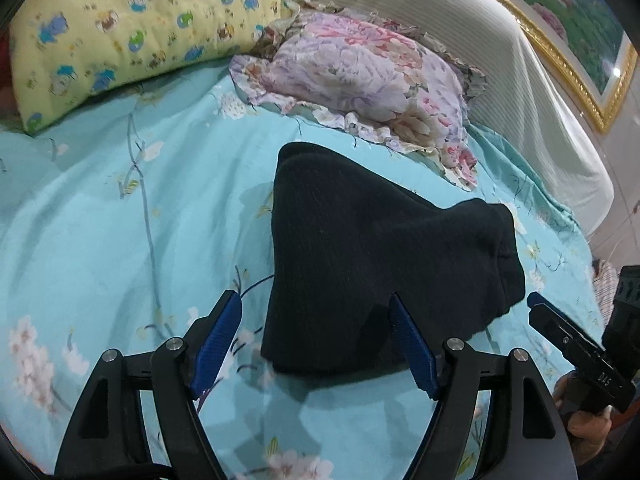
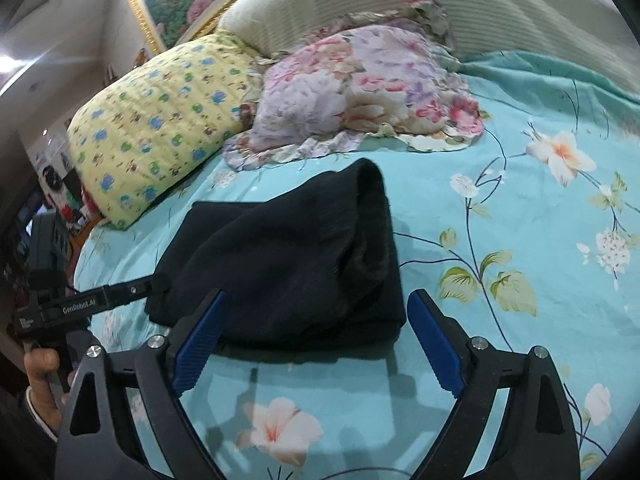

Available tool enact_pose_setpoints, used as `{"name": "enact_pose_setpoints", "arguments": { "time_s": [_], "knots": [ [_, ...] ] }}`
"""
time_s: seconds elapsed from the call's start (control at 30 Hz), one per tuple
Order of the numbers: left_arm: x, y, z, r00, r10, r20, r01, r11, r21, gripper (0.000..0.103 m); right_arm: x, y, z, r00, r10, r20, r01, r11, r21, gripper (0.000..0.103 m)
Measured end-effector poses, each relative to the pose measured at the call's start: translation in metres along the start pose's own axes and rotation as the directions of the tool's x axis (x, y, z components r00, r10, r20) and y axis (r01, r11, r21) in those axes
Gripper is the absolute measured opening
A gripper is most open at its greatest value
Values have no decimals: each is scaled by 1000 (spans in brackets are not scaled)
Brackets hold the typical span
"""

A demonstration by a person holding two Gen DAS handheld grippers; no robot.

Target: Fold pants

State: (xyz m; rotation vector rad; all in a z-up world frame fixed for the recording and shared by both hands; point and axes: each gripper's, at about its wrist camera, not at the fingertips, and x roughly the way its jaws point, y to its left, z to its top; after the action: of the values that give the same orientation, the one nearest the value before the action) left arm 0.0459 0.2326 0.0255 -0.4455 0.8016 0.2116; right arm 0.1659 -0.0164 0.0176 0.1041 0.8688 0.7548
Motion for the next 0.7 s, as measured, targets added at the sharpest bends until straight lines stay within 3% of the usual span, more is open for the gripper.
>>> {"name": "enact_pose_setpoints", "arguments": {
  "time_s": [0.4, 0.7],
  "knots": [
    [-18, -26, -41, 994, 110, 20, -112, 984, 139, 81, -13, 24, -26, 999, -30, 17, 31, 995, -99, 97],
    [-16, -35, -55, 992, 122, 18, -123, 977, 175, 82, -11, 36, -38, 1000, -19, 4, 19, 991, -132, 99]
  ]
}}
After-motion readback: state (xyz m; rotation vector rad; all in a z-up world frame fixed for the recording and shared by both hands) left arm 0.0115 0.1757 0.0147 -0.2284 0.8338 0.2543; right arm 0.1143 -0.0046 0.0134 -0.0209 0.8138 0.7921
